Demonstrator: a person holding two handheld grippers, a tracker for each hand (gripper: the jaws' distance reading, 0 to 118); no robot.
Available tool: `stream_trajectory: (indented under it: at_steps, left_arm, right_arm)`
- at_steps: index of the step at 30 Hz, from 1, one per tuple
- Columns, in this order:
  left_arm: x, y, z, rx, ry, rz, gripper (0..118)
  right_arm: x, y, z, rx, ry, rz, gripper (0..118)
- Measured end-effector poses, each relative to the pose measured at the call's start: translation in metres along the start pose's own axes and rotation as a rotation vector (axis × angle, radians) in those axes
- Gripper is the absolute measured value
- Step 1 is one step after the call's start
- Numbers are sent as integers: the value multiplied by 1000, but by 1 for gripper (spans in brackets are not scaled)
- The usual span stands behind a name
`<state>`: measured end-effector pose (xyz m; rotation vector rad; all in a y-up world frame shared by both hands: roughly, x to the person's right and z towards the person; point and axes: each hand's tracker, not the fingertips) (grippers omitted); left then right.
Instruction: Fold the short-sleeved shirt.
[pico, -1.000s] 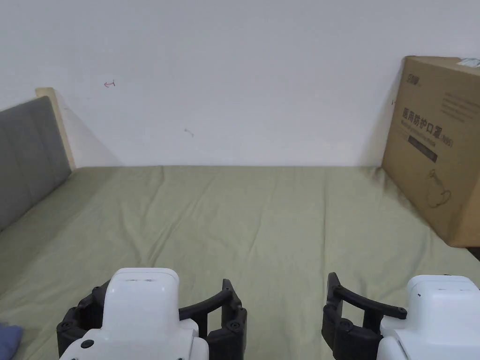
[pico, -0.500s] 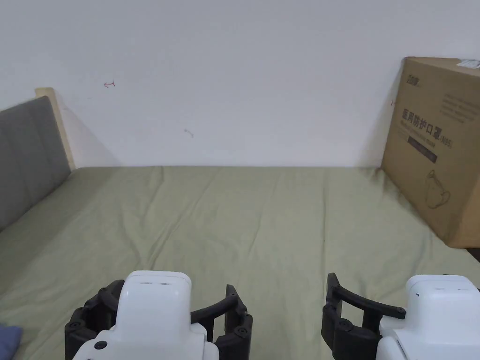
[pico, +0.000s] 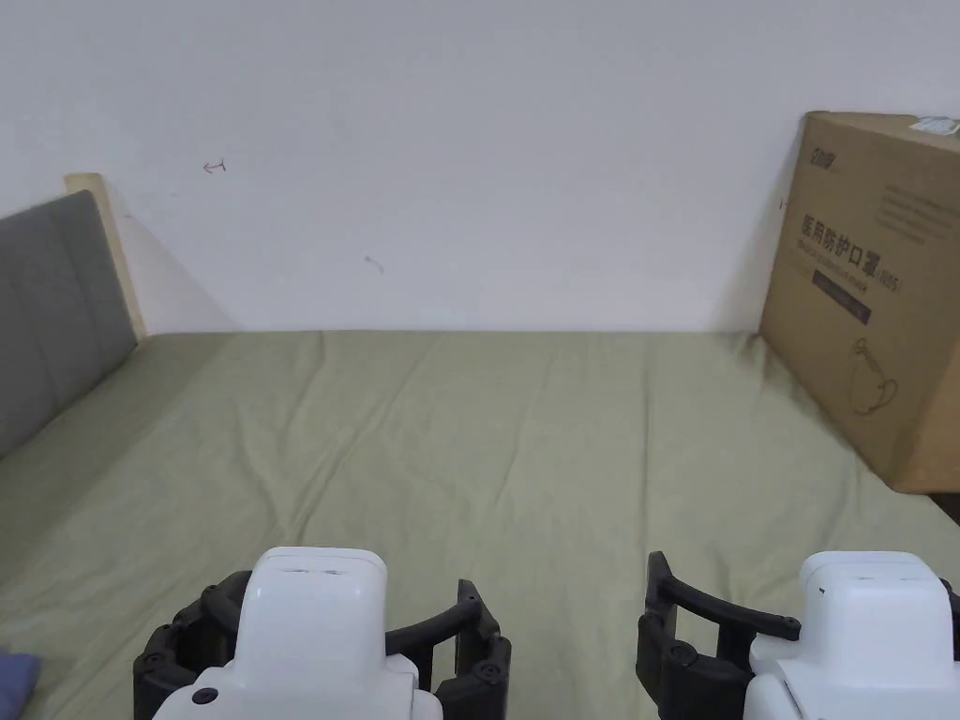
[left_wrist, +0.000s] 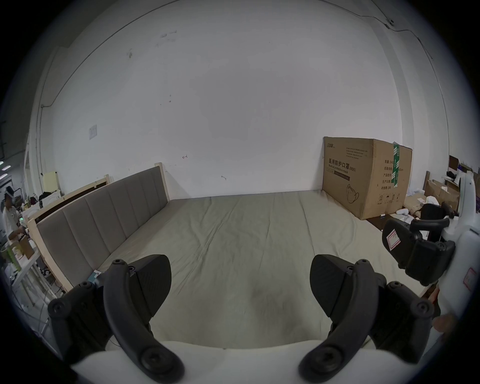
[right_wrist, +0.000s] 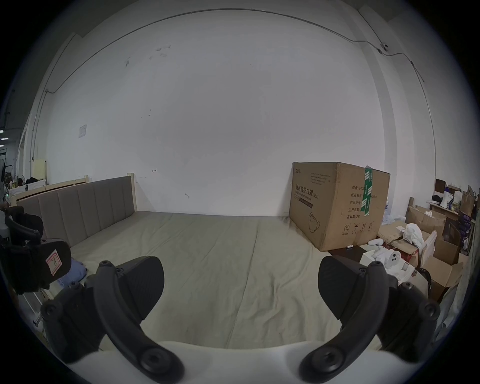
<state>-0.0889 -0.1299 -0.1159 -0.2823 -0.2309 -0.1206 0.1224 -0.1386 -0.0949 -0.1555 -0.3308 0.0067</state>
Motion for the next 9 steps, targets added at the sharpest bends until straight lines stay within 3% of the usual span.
stream_trajectory:
  at_steps: [9]
  left_arm:
    - [0,-1,-3,-21,11,-4,111]
  right_arm:
    - [0,2,2,11,-3,1,117]
